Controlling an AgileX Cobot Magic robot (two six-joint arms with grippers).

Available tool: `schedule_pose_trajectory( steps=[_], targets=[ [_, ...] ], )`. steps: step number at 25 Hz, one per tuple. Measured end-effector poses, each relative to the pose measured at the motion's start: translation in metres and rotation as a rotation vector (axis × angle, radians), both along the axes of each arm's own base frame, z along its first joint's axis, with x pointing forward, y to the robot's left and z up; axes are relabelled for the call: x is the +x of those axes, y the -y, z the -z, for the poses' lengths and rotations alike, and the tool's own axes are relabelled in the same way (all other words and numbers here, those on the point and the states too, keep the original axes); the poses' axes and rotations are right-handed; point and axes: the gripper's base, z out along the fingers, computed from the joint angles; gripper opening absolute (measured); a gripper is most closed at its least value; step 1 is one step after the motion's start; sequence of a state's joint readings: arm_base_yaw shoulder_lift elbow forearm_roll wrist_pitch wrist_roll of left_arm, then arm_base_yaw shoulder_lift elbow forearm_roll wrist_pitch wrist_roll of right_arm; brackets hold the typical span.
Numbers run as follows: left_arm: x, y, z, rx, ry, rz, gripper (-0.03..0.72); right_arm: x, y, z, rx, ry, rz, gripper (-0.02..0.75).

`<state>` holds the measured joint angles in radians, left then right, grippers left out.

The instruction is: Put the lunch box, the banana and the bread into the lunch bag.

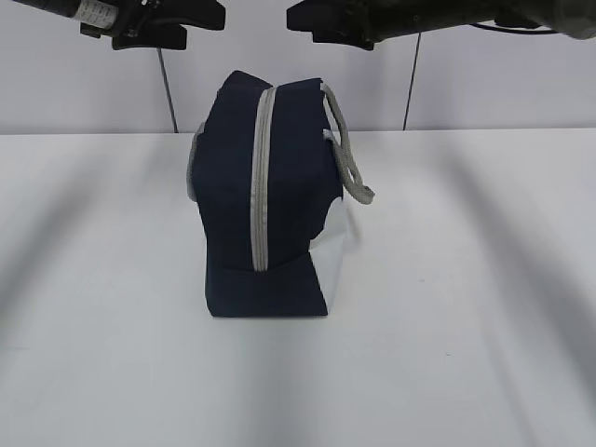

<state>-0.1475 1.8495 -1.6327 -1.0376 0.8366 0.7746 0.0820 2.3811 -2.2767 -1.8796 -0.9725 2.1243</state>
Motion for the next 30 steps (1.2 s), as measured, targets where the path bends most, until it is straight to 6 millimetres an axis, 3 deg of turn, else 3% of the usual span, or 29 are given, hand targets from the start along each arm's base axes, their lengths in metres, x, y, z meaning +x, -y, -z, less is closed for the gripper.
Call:
schedule_pose_trajectory(
  steps=[9, 14, 21, 25, 30],
  targets=[
    [-0.037, -0.017, -0.019, 0.207, -0.188, -0.036, 0.525, -0.068, 0.011, -0.026, -0.069, -0.037, 0.06, 0.501],
    [-0.065, -0.028, -0.029, 0.304, -0.292, -0.053, 0.47, -0.1, 0.02, -0.031, -0.103, -0.04, 0.151, 0.482],
    [-0.124, -0.043, -0.03, 0.35, -0.324, -0.115, 0.452, -0.143, 0.03, -0.048, -0.147, 0.024, 0.29, 0.479],
    [-0.174, -0.051, -0.024, 0.336, -0.301, -0.147, 0.449, -0.165, 0.013, -0.038, -0.2, 0.042, 0.302, 0.479],
    [-0.24, -0.061, -0.017, 0.325, -0.238, -0.167, 0.447, -0.207, -0.029, -0.037, -0.284, 0.157, 0.279, 0.479]
  ],
)
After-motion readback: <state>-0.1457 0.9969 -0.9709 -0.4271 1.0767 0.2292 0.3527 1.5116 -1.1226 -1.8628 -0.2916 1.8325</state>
